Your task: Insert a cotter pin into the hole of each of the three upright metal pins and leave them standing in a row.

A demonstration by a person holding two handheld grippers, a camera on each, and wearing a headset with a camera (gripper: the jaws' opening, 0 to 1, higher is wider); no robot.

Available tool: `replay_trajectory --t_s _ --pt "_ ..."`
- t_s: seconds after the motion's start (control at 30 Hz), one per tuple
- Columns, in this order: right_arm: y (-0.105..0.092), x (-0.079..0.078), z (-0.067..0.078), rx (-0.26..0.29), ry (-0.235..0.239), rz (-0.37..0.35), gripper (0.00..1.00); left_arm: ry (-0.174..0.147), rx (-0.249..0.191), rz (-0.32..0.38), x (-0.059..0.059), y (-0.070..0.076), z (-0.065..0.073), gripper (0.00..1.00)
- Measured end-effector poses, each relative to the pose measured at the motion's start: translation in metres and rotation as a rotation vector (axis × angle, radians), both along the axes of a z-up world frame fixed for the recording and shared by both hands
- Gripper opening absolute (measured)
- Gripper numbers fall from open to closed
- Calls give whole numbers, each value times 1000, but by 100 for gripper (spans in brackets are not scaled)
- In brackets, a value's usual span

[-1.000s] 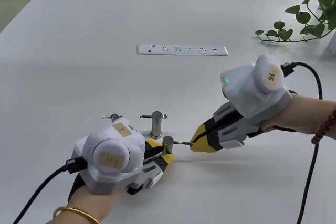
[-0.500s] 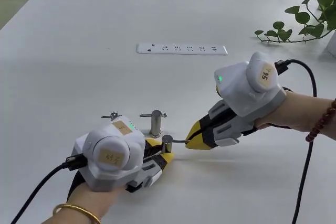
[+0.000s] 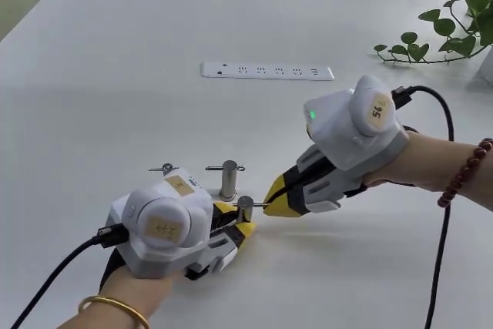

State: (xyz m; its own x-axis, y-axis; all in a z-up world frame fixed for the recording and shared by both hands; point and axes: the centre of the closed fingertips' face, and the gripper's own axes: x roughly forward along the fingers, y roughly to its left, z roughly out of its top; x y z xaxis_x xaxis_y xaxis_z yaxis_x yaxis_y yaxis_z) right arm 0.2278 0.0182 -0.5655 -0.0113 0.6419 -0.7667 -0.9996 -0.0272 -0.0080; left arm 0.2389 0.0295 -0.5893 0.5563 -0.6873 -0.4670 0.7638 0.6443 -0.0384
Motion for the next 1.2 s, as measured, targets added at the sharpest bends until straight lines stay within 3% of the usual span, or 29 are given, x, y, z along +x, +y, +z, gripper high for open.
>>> replay_trajectory --t_s 0.57,0.73,1.0,1.2 --pt "9 1 0 35 -31 -4 0 2 -5 10 1 -1 -1 10" --pt "8 -1 6 49 -42 -21 2 3 -3 8 1 0 -1 10" --pt "0 2 13 35 -78 -46 1 5 -4 13 1 0 -1 10" --pt "-3 -1 9 5 -84 -36 0 6 -6 17 1 0 -1 10"
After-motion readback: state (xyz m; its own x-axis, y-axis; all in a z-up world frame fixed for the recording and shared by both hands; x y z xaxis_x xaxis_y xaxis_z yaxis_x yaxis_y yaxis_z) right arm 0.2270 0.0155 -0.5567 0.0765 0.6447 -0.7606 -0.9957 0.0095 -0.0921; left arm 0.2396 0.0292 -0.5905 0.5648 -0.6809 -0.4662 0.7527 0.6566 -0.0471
